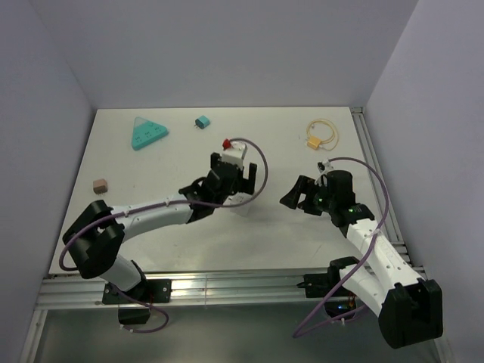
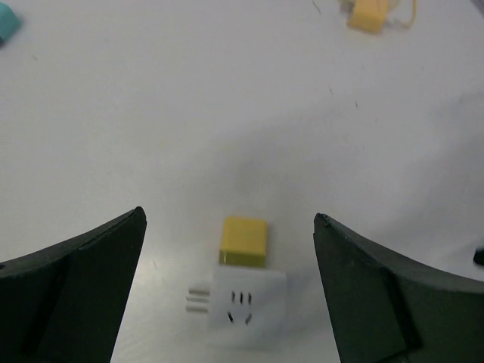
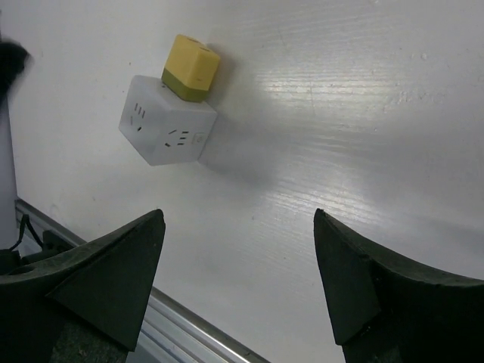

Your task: Insert the plug

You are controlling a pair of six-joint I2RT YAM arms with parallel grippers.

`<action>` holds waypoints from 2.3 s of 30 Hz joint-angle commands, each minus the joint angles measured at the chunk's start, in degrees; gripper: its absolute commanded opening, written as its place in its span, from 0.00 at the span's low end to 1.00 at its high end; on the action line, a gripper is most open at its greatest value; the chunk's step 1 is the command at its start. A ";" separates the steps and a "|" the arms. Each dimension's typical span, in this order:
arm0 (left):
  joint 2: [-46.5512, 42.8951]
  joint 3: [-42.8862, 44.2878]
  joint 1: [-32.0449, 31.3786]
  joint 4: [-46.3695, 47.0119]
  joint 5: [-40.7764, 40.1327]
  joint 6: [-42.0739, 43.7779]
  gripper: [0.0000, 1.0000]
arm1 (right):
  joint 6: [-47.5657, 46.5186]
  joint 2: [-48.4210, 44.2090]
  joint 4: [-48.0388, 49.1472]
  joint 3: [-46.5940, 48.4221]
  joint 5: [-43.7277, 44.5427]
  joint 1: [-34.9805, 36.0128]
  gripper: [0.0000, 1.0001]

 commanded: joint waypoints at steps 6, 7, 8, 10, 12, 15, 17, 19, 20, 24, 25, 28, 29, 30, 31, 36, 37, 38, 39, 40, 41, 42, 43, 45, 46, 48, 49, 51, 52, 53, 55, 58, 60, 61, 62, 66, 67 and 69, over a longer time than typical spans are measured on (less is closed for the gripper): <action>6.38 17.17 9.87 -7.46 -0.08 3.13 0.98 | -1.53 -0.22 4.01 -1.26 -3.17 -0.33 0.85; 8.21 18.49 10.83 -7.54 0.27 3.75 0.98 | -1.53 -0.83 3.92 -1.44 -3.61 -0.25 0.85; 9.01 21.20 12.76 -7.63 1.32 4.71 0.98 | -1.44 -1.18 4.01 -1.52 -4.22 -0.25 0.85; 11.03 23.33 15.92 -5.28 4.12 7.60 0.97 | -1.35 -2.06 4.27 -2.05 -4.93 -0.25 0.84; 12.09 24.04 18.13 -2.37 10.36 10.34 0.96 | -1.35 -2.59 4.36 -2.31 -5.63 -0.25 0.84; 15.34 27.81 22.78 -1.30 20.70 15.96 0.95 | -1.27 -2.77 4.62 -2.67 -6.95 -0.25 0.84; 18.77 32.10 26.20 -2.61 24.25 20.34 0.94 | -1.18 -2.77 4.89 -2.93 -7.48 -0.25 0.84; 23.16 36.41 29.02 -5.94 28.82 22.55 0.93 | -1.09 -2.77 5.15 -3.19 -7.74 -0.25 0.84; 24.48 40.96 29.90 -8.75 29.54 24.57 0.92 | -1.18 -2.60 5.41 -3.28 -7.83 -0.25 0.84; 31.68 48.99 33.42 -12.19 34.37 30.29 0.92 | -1.27 -1.98 5.77 -3.28 -7.74 -0.25 0.84; 32.74 50.13 34.04 -12.64 36.29 31.34 0.92 | -1.27 -1.81 5.77 -3.20 -7.74 -0.25 0.84; 36.44 53.92 36.59 -14.21 40.08 34.60 0.89 | -1.35 -1.28 5.50 -3.02 -7.74 -0.25 0.83; 37.23 54.88 37.81 -14.05 41.39 35.48 0.89 | -1.35 -1.28 5.42 -3.19 -7.66 -0.25 0.83; 38.63 55.24 38.43 -13.44 42.10 36.01 0.89 | -1.27 -1.19 5.41 -3.37 -7.66 -0.25 0.83; 39.34 55.50 39.48 -11.87 43.07 36.27 0.88 | -1.35 -1.19 5.41 -3.46 -7.66 -0.25 0.83; 45.57 59.37 40.90 -10.53 45.10 39.70 0.87 | -1.35 -0.75 4.89 -3.11 -6.69 -0.25 0.83; 46.54 60.68 40.99 -10.01 45.01 40.31 0.87 | -1.35 -0.75 4.89 -3.11 -6.34 -0.25 0.83; 47.51 61.39 40.99 -10.01 45.01 40.67 0.87 | -1.44 -0.40 4.80 -3.11 -5.90 -0.25 0.83; 49.35 62.70 40.99 -9.92 45.36 41.11 0.87 | -1.35 -0.22 4.71 -3.02 -5.55 -0.25 0.83; 50.23 63.41 41.07 -10.09 45.89 41.46 0.87 | -1.35 0.04 4.54 -3.02 -5.55 -0.25 0.83; 51.90 64.02 41.08 -10.18 45.89 41.64 0.86 | -1.35 0.48 4.62 -2.93 -5.20 -0.25 0.83; 52.78 65.16 41.08 -10.09 45.80 42.07 0.86 | -1.27 0.57 4.54 -2.93 -4.93 -0.25 0.83; 53.49 65.61 40.99 -9.75 45.54 42.08 0.86 | -1.35 0.74 4.54 -3.02 -4.76 -0.25 0.83; 55.51 67.18 41.16 -9.92 45.62 42.42 0.87 | -1.09 0.66 4.54 -3.11 -4.23 -0.25 0.83; 56.13 67.72 41.25 -10.35 45.71 42.69 0.87 | -1.09 0.74 4.54 -3.11 -4.06 -0.25 0.83; 57.71 68.94 41.25 -11.06 45.45 43.22 0.87 | -1.18 0.83 4.36 -3.02 -3.53 -0.25 0.83; 58.15 69.30 41.34 -11.41 45.45 43.57 0.87 | -1.09 0.92 4.27 -2.93 -3.44 -0.25 0.83; 59.03 69.30 41.34 -11.24 45.19 44.27 0.87 | -1.18 1.27 4.18 -2.76 -3.18 -0.25 0.83; 59.21 69.30 41.34 -11.06 45.01 44.45 0.87 | -1.26 1.45 4.27 -2.76 -3.17 -0.25 0.83; 59.56 69.30 41.34 -10.89 45.01 44.54 0.87 | -1.18 1.80 4.27 -2.76 -3.17 -0.25 0.83; 60.00 70.09 41.51 -11.15 44.84 44.72 0.85 | -1.18 2.32 4.62 -2.76 -3.09 -0.25 0.83; 60.17 70.18 42.04 -10.36 45.19 44.10 0.85 | -1.35 3.38 4.62 -2.41 -3.17 -0.25 0.82; 60.26 70.27 42.57 -10.62 45.62 44.62 0.86 | -1.27 3.82 4.54 -2.40 -3.09 -0.25 0.82; 60.26 70.27 42.66 -10.71 45.63 44.71 0.86 | -1.27 3.91 4.54 -2.40 -3.00 -0.25 0.82; 60.09 70.27 42.74 -10.80 45.80 44.63 0.86 | -1.27 3.91 4.36 -2.32 -2.91 -0.25 0.82; 59.82 70.97 43.89 -14.56 49.22 45.67 0.80 | -1.27 4.00 3.75 -1.88 -2.21 -0.25 0.82; 59.91 71.15 43.97 -15.19 49.32 45.77 0.80 | -1.27 4.17 3.74 -1.79 -2.12 -0.25 0.82; 60.35 72.11 44.06 -16.42 49.23 46.29 0.79 | -1.18 4.26 3.83 -1.79 -2.03 -0.25 0.82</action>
